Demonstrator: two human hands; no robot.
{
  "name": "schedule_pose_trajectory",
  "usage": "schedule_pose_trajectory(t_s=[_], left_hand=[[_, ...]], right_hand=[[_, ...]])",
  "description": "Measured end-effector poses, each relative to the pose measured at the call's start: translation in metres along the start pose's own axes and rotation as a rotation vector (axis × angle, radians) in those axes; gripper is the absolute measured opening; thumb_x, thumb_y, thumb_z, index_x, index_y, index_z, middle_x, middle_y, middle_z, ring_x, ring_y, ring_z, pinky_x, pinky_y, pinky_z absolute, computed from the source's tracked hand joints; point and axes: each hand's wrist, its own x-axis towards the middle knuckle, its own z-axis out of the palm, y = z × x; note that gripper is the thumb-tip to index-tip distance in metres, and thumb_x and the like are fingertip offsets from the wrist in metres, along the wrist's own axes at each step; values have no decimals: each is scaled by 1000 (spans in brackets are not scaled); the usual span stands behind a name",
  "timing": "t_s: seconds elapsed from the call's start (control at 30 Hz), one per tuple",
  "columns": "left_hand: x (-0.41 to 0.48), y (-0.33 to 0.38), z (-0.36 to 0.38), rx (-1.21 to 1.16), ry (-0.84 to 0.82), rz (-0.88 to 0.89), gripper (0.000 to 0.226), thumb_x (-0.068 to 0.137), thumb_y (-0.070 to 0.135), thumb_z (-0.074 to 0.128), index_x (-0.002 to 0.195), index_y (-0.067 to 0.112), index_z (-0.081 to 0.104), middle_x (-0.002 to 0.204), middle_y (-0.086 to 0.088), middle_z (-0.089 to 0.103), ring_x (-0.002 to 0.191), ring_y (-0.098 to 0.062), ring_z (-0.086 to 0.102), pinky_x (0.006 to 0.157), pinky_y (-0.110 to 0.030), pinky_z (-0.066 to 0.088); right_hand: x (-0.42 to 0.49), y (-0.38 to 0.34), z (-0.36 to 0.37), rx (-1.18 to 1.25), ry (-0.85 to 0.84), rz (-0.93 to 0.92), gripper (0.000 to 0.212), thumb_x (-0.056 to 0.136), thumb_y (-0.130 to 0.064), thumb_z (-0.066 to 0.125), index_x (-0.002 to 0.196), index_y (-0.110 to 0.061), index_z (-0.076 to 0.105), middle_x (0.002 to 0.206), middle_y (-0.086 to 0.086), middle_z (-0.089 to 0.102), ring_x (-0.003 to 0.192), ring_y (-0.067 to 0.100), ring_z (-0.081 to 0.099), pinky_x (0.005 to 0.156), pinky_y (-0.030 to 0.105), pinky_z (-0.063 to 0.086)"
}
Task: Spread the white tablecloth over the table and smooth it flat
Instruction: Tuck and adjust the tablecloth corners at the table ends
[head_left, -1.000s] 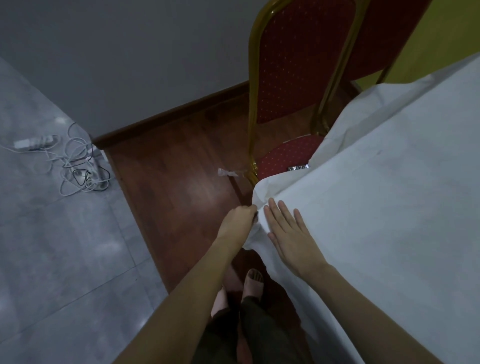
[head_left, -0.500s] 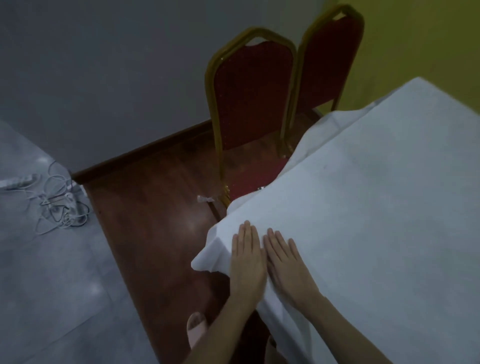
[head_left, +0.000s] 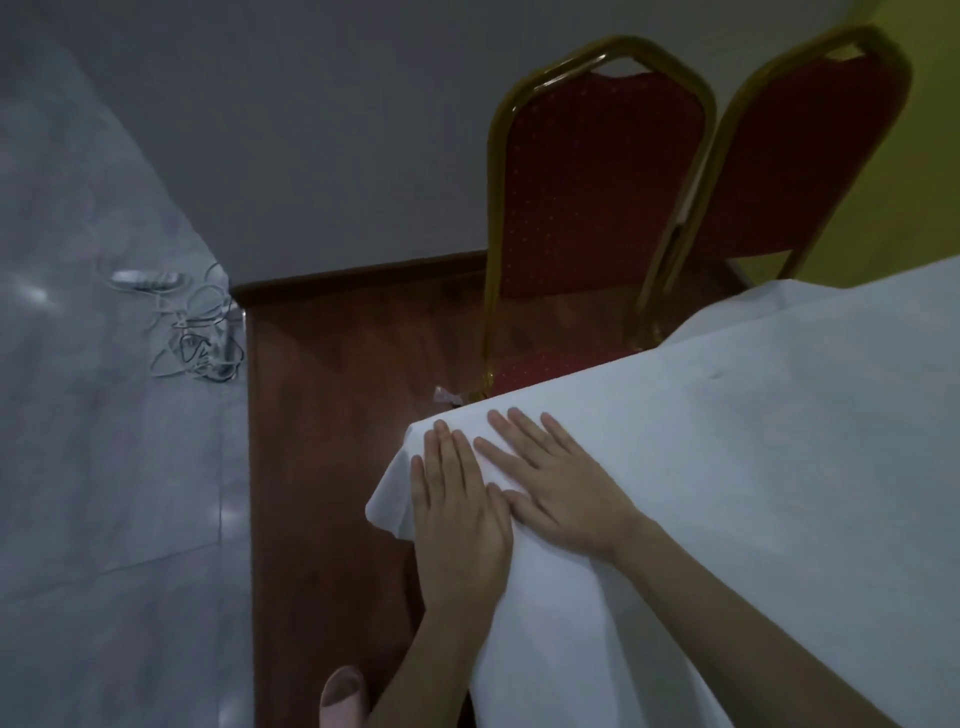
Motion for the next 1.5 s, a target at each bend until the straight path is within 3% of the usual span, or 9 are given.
schedule_pose_trajectory(t_s=[0.2,0.47,0.63,0.7,0.83,0.9,1.1,1.3,1.5], left_hand=[[-1,-1,4,66,18,-9,58,98,30,19,149,1,16,158,-15,12,147,-26,8,119,-40,-2],[-3,-1,5,56,55,-14,59,97,29,20,150,4,13,160,-10,7,148,-20,1,120,-37,-4],[-2,2,5,32,89,-15,59,97,30,17,150,5,13,160,-10,8,148,-20,2,119,-38,-3],[-2,2,6,32,95,-6,58,97,29,17,150,4,15,159,-10,9,148,-21,4,119,-38,-2],[-3,-5,9,28,123,-5,51,97,13,24,146,-1,25,155,-16,24,146,-25,17,120,-36,0],[-2,-7,9,27,151,19,46,97,6,22,140,-5,36,148,-21,36,140,-32,32,121,-43,9],[-3,-8,8,88,123,77,52,94,17,24,137,-7,39,146,-24,39,137,-37,34,114,-52,20],[-4,-5,6,15,132,-1,50,101,15,21,149,4,14,160,-10,8,148,-22,0,117,-34,-10],[-6,-1,1,90,111,12,48,101,11,23,148,3,19,158,-14,15,148,-25,8,118,-37,-5]], right_hand=[[-3,16,0,48,13,153,71,91,-67,18,150,-34,-4,158,-10,-17,144,10,-21,119,39,-12],[-91,168,-12,21,41,614,72,90,-58,-2,151,-21,-6,160,-3,-10,145,9,-14,120,39,-5],[-113,189,-19,39,79,709,72,91,-53,3,152,-14,1,161,2,-2,147,12,-6,120,44,0],[-96,169,-20,39,100,620,72,93,-55,5,151,-12,7,161,4,2,147,11,-4,120,41,-3],[-34,60,-4,-11,73,28,64,100,-46,12,147,-6,27,157,10,19,146,22,15,119,38,3],[-6,5,8,-40,69,-35,59,99,-42,13,150,-11,22,158,6,14,147,20,8,121,42,2],[-5,-9,11,11,85,111,62,97,-54,9,150,-26,-6,157,-8,-17,142,7,-23,114,30,-19],[-87,64,3,60,90,402,64,94,-62,8,151,-33,3,161,-2,-6,147,13,-10,118,35,-7],[-165,102,9,45,131,779,86,85,-69,-4,152,-17,7,161,8,1,148,23,-1,120,46,2]])
